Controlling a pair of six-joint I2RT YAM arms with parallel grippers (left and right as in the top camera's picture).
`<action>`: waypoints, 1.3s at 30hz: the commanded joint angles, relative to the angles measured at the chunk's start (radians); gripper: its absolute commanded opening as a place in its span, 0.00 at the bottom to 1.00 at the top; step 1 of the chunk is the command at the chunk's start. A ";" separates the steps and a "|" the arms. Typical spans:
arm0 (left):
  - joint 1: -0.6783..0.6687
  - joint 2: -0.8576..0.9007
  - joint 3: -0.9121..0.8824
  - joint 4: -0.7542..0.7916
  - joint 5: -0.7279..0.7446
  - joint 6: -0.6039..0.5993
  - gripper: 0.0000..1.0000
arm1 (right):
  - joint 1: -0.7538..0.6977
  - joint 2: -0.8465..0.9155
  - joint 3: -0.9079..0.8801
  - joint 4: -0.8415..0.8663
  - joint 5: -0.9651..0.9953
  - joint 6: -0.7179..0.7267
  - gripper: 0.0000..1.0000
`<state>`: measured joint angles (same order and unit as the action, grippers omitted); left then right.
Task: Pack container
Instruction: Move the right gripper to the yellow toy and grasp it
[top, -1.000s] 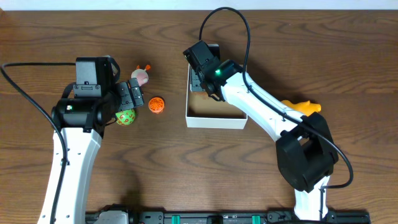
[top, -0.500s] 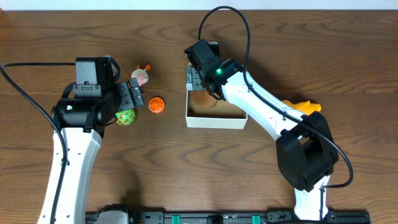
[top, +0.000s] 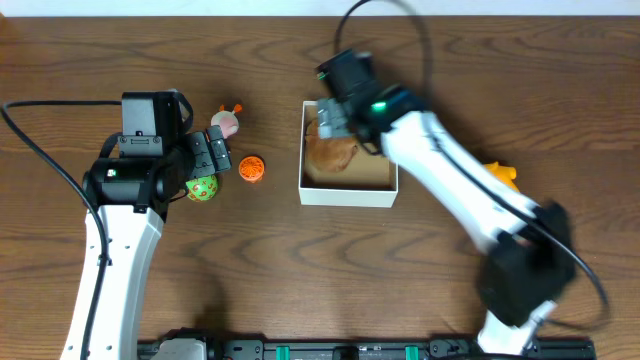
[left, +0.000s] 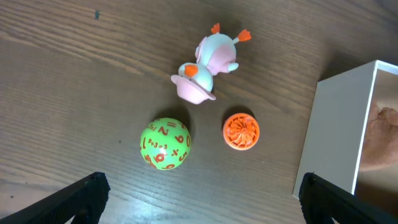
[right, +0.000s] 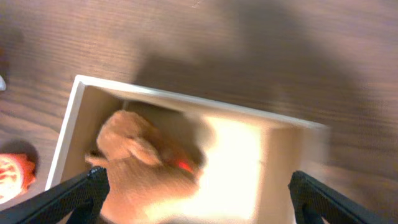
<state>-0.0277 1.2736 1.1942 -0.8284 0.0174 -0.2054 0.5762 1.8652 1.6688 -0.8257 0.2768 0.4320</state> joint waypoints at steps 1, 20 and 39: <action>0.005 0.000 0.021 -0.001 -0.003 0.014 0.98 | -0.092 -0.152 0.020 -0.094 0.048 0.048 0.98; 0.005 0.000 0.021 -0.001 -0.003 0.014 0.98 | -0.603 -0.207 -0.396 -0.254 -0.237 0.044 0.99; 0.005 0.000 0.021 -0.001 -0.003 0.014 0.98 | -0.725 -0.181 -0.622 0.106 -0.258 -0.071 0.99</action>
<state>-0.0277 1.2736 1.1942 -0.8284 0.0193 -0.2050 -0.1493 1.6608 1.0702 -0.7437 0.0147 0.3805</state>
